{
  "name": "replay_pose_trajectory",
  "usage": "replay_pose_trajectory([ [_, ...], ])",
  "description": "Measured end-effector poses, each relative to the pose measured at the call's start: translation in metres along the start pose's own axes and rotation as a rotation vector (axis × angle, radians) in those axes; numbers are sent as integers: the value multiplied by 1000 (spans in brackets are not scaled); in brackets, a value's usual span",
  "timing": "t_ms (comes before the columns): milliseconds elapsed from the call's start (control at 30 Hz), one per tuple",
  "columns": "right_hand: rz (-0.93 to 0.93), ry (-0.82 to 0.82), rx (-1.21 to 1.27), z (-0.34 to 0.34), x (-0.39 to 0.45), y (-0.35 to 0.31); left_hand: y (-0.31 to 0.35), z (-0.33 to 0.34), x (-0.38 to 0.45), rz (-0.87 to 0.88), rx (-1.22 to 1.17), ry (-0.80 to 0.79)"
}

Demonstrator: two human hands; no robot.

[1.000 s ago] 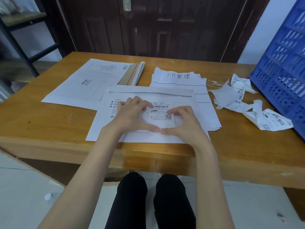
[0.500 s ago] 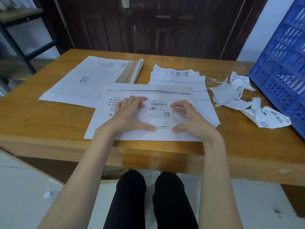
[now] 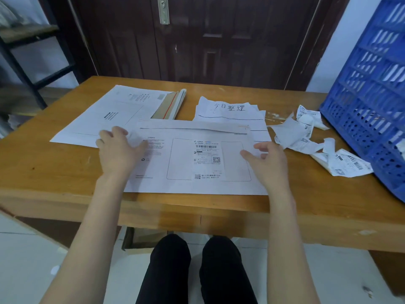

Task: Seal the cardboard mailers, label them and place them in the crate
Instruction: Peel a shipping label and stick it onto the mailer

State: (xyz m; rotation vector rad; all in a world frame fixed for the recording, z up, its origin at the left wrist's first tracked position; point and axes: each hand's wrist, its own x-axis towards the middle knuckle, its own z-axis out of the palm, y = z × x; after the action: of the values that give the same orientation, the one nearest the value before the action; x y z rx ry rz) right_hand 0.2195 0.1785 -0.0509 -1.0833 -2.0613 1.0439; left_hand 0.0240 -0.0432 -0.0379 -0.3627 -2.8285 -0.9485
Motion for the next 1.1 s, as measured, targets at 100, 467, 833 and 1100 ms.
replay_pose_trajectory([
  [100,17,-12,-53,4,0,0,-5,-1,1,-50,65,-71],
  [467,83,-18,-98,4,-1,-10,-4,10,-6,-12,-33,30],
  [833,97,49,-16,4,-6,-23,28,10,-9,97,146,26],
  [1100,141,157,242,-14,-9,-25,145,36,-70,619,-212,-359],
])
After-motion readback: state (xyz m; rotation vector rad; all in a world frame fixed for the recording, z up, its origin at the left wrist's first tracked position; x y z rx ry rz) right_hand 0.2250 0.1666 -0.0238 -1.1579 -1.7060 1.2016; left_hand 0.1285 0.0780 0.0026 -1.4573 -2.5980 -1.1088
